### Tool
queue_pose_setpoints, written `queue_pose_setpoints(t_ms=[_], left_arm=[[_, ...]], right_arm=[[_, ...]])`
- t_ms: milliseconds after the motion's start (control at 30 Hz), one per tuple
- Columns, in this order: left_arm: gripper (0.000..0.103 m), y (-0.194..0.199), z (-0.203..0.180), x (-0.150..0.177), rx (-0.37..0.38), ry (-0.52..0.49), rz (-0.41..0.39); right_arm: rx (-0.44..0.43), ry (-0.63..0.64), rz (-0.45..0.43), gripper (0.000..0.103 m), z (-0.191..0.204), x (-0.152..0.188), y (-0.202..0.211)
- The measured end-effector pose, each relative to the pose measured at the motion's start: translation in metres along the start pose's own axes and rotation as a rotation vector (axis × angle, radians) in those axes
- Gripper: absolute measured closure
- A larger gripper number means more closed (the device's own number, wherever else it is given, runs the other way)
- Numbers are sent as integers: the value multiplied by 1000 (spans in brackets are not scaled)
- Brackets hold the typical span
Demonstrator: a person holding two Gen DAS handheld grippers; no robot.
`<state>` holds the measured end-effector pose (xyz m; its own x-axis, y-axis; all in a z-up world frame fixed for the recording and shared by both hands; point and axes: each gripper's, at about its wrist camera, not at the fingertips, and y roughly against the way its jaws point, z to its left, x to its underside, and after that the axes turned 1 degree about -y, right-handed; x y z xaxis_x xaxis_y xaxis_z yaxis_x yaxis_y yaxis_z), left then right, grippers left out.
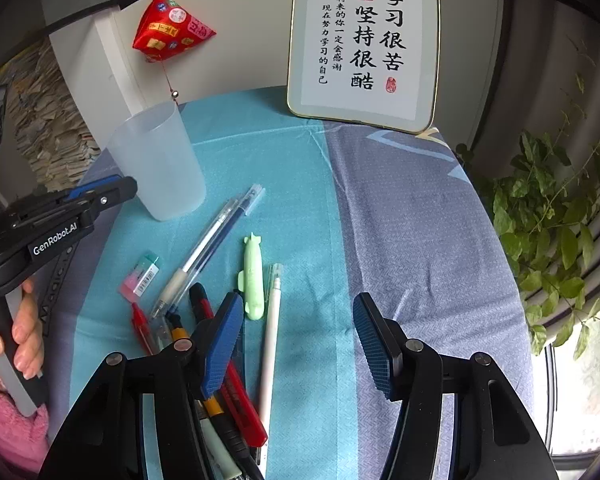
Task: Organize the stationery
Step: 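Move the left tool to the frosted cup and close it on the rim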
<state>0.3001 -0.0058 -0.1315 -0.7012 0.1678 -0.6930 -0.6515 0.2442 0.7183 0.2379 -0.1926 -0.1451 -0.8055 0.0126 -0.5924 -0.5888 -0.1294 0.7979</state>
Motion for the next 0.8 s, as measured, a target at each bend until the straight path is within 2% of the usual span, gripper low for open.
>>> queue_pose_setpoints(t_ms=[33,100,133,167,233,300,467,600,700,733,800], left_arm=[[84,0,2,2,0,8,2],[60,2,6,2,29,28,-16],[30,5,8,1,43,43,-35],[10,9,9,0,48,56,-68],[1,19,11,-4,32,72,-157],[1,19,9,-12,4,69,-179],[1,-1,-3,-28,-57,61,-127],[1,-19,-15,-39,-177,68,-93],[1,-33,-19,-46,-216,69,-60],[4,-37,-19,-48,-236,73,-53],[28,-42,-16,-50,-240,83,-43]], right_arm=[[2,-6,1,44,-1,0,0],[2,-13,0,44,-1,0,-1],[2,-14,1,44,0,1,-1],[2,-13,2,44,0,1,-1],[1,-9,2,44,1,0,-2],[3,-8,2,44,1,-2,-3],[6,-7,7,44,-1,-7,-10],[2,-24,12,44,-7,-10,-15],[-6,-33,19,44,-10,-11,-19],[-10,-34,18,44,-11,-11,-20],[-18,-28,16,44,-12,-11,-20]])
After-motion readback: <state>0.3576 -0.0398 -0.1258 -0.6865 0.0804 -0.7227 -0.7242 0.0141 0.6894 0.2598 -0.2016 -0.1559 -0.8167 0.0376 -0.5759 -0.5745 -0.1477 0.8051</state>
